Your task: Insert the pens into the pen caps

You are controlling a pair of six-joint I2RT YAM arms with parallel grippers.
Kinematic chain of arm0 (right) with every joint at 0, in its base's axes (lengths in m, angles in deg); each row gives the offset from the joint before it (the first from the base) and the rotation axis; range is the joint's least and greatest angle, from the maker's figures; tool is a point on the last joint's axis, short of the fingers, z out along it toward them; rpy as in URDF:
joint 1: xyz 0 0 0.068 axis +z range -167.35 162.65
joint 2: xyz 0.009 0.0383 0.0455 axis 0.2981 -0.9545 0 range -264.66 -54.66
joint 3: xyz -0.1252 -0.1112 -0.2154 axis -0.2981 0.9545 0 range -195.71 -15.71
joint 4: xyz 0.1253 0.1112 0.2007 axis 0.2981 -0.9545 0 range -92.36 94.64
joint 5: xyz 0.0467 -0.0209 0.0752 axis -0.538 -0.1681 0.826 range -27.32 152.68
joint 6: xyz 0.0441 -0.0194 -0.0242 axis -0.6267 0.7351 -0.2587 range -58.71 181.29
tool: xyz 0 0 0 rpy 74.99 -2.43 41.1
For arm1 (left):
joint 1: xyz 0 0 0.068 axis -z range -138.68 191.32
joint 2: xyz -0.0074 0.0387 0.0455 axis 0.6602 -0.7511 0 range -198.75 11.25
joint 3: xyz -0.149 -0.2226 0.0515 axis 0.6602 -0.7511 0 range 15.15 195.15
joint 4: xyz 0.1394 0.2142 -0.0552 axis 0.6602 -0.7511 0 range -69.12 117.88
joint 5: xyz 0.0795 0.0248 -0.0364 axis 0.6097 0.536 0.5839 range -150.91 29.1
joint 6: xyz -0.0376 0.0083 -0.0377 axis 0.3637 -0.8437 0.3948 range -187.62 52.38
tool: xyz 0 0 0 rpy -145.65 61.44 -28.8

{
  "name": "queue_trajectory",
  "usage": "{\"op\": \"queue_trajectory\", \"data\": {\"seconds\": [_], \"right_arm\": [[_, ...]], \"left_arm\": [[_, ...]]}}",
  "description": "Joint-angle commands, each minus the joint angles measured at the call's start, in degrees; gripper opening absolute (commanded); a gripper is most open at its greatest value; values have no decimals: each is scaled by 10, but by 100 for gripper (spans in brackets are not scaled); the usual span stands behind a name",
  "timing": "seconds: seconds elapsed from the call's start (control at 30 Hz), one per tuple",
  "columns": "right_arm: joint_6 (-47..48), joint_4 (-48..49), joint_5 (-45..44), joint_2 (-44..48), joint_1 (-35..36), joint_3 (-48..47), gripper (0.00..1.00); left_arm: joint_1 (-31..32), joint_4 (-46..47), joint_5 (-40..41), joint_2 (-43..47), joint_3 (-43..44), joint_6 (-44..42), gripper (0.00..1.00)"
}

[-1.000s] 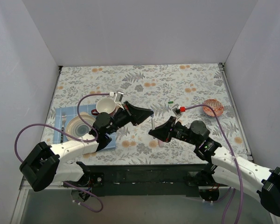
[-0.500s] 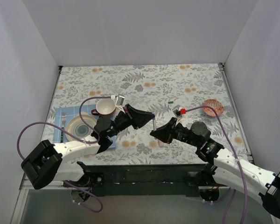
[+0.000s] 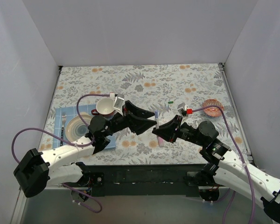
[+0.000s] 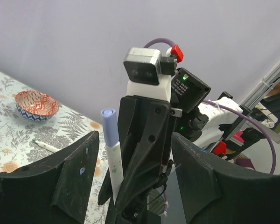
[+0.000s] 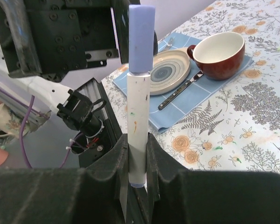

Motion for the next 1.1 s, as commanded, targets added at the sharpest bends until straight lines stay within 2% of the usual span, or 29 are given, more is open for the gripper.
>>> {"op": "queue_trajectory", "data": {"seconds": [0.0, 0.27, 0.63, 0.77, 0.83, 0.97, 1.07], "right_arm": [[19, -18, 20, 4, -1, -36, 1], [16, -21, 37, -1, -1, -38, 1], [12, -21, 44, 0, 0, -36, 1], [12, -20, 45, -4, 0, -35, 1], [13, -23, 41, -6, 0, -35, 1], [29, -57, 10, -13, 0, -45, 1], [39, -68, -4, -17, 0, -50, 1]], "left_arm": [[1, -73, -1, 28, 41, -51, 62], [1, -162, 20, 25, 93, -89, 61], [1, -180, 20, 14, 107, -117, 52], [1, -170, 11, 16, 101, -117, 52], [1, -189, 27, 18, 112, -116, 54], [1, -318, 141, 22, 154, -100, 61], [1, -341, 164, 43, 152, -84, 64]]}}
